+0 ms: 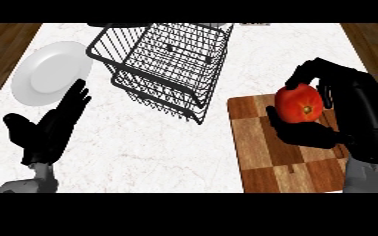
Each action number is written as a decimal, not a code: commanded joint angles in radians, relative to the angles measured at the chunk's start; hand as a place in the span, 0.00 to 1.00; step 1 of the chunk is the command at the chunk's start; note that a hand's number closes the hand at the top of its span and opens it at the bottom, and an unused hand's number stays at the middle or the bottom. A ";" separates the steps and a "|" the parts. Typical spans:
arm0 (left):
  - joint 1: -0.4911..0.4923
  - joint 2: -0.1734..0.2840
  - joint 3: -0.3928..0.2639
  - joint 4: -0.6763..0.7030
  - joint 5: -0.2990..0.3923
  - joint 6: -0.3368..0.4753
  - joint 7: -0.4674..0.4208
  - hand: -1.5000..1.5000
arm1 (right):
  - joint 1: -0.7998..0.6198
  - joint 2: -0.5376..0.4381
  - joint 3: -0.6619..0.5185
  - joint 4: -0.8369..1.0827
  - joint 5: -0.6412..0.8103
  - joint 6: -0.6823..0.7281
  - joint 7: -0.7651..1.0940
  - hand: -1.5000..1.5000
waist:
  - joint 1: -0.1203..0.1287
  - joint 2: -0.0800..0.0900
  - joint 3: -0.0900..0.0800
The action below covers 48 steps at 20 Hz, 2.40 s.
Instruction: Pick the tomato from the cutting board and place it in the tiered basket
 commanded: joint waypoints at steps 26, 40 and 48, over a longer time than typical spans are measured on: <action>-0.014 -0.023 0.022 -0.010 -0.019 -0.042 0.018 0.50 | -0.686 0.291 0.253 0.883 0.015 -0.322 0.276 1.00 | 0.016 0.004 0.000; -0.068 -0.030 0.028 0.012 -0.029 -0.036 0.051 0.50 | -0.806 0.291 0.209 1.148 0.018 -0.658 0.139 1.00 | 0.027 0.009 0.001; -0.028 -0.042 -0.001 -0.080 -0.037 -0.041 0.091 0.50 | -0.928 0.291 0.281 1.415 -0.135 -0.767 0.043 0.00 | 0.046 0.010 0.001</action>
